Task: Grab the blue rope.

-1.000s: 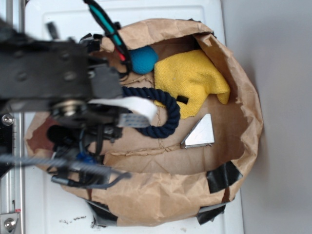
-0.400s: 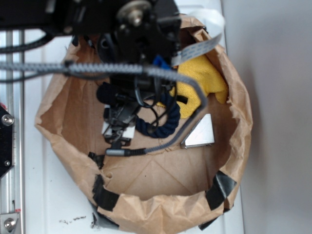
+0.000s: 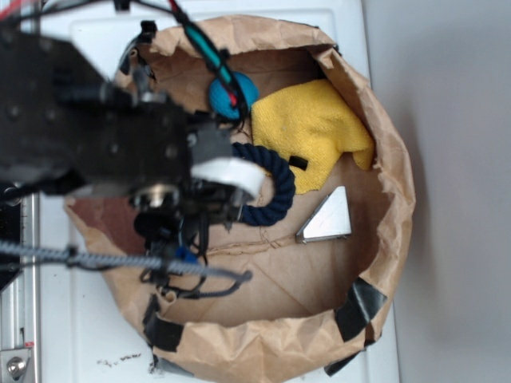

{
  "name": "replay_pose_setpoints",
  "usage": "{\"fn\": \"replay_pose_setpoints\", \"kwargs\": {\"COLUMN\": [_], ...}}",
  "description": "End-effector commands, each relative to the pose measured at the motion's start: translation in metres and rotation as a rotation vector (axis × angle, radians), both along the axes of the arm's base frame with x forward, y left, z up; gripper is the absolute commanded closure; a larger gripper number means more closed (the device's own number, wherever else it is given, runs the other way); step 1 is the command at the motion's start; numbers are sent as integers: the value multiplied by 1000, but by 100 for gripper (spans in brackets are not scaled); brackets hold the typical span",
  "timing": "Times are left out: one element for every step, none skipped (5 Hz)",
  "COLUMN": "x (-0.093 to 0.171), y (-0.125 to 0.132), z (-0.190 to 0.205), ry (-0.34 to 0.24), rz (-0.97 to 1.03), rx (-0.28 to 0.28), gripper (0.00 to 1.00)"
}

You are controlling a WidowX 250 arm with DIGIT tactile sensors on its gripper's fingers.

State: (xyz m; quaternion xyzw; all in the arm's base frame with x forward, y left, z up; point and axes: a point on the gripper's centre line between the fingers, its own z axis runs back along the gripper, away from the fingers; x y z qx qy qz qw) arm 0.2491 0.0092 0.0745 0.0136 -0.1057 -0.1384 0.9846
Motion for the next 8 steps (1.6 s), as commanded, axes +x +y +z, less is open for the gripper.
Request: {"fn": "replay_pose_setpoints", "kwargs": {"x": [3, 6, 16, 23, 32, 43, 51, 57], "y": [-36, -40, -36, -35, -32, -24, -18, -12], "z": [-4, 2, 1, -3, -6, -6, -6, -9], "ry": [-28, -33, -33, -46, -63, -78, -88, -94], "rz": [-49, -42, -27, -36, -15, 21, 28, 29], "rx": [-7, -13, -28, -30, -26, -22, -31, -30], "gripper": [0, 0, 0, 0, 0, 0, 0, 0]}}
